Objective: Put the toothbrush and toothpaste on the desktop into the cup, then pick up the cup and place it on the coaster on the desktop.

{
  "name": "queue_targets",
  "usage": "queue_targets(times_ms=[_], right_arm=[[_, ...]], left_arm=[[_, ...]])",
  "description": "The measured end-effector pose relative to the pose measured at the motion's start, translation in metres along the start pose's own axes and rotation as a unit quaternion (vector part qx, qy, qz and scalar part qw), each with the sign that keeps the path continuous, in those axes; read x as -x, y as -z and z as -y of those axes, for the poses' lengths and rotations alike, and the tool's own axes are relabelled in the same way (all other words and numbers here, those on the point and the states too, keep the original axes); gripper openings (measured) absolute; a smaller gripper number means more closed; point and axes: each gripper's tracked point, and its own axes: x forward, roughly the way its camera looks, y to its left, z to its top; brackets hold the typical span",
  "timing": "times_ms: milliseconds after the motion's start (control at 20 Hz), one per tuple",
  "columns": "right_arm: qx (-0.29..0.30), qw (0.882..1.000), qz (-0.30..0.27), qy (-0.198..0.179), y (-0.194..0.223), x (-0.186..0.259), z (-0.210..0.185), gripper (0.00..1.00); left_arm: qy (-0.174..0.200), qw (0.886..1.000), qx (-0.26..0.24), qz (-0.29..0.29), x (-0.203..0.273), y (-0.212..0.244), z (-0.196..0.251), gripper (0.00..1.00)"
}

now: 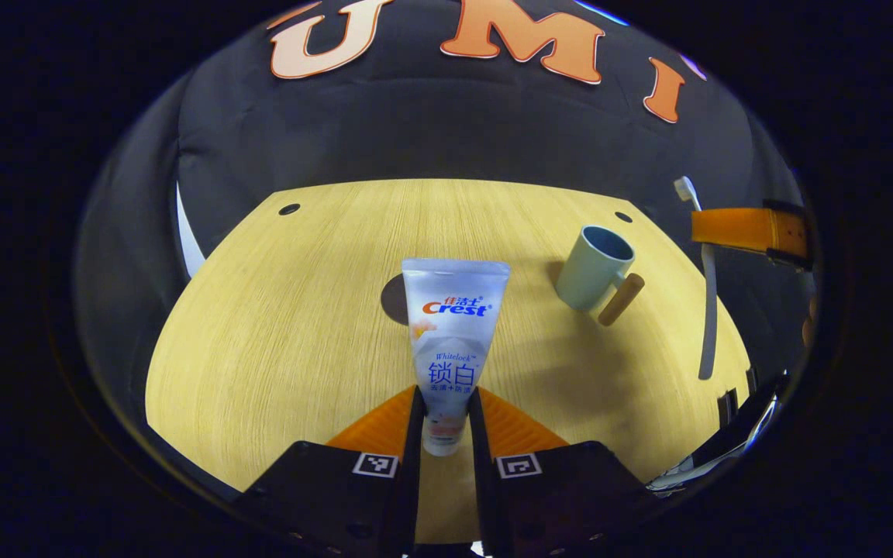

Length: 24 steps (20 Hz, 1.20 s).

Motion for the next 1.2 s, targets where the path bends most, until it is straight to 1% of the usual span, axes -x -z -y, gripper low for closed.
queue_targets(times_ms=[150,350,550,700,800,1050,1200], right_arm=[[-0.005,0.999,0.033,0.001,-0.034,-0.002,0.002,0.01],[-0.001,0.996,0.088,0.007,-0.078,-0.021,0.010,0.01],[-0.012,0.992,0.126,-0.005,-0.099,-0.044,0.009,0.01],[-0.016,0.989,0.146,-0.015,-0.103,-0.069,0.000,0.01],[-0.015,0.988,0.154,-0.015,-0.102,-0.083,-0.001,0.01],[-0.009,0.988,0.156,-0.014,-0.085,-0.121,-0.005,0.01],[0.008,0.987,0.160,-0.010,-0.074,-0.140,-0.005,0.02]], left_arm=[[0.005,1.000,-0.003,0.024,0.006,-0.022,0.003,0.32],[0.005,0.999,-0.004,0.052,0.011,-0.049,0.000,0.31],[0.002,0.998,-0.006,0.066,0.013,-0.066,-0.003,0.31],[-0.002,0.998,-0.006,0.068,0.011,-0.071,-0.005,0.31],[-0.004,0.998,-0.005,0.067,0.009,-0.072,-0.007,0.32],[-0.013,0.998,-0.005,0.069,0.002,-0.077,-0.014,0.32],[-0.019,0.997,-0.005,0.073,-0.002,-0.081,-0.018,0.31]])
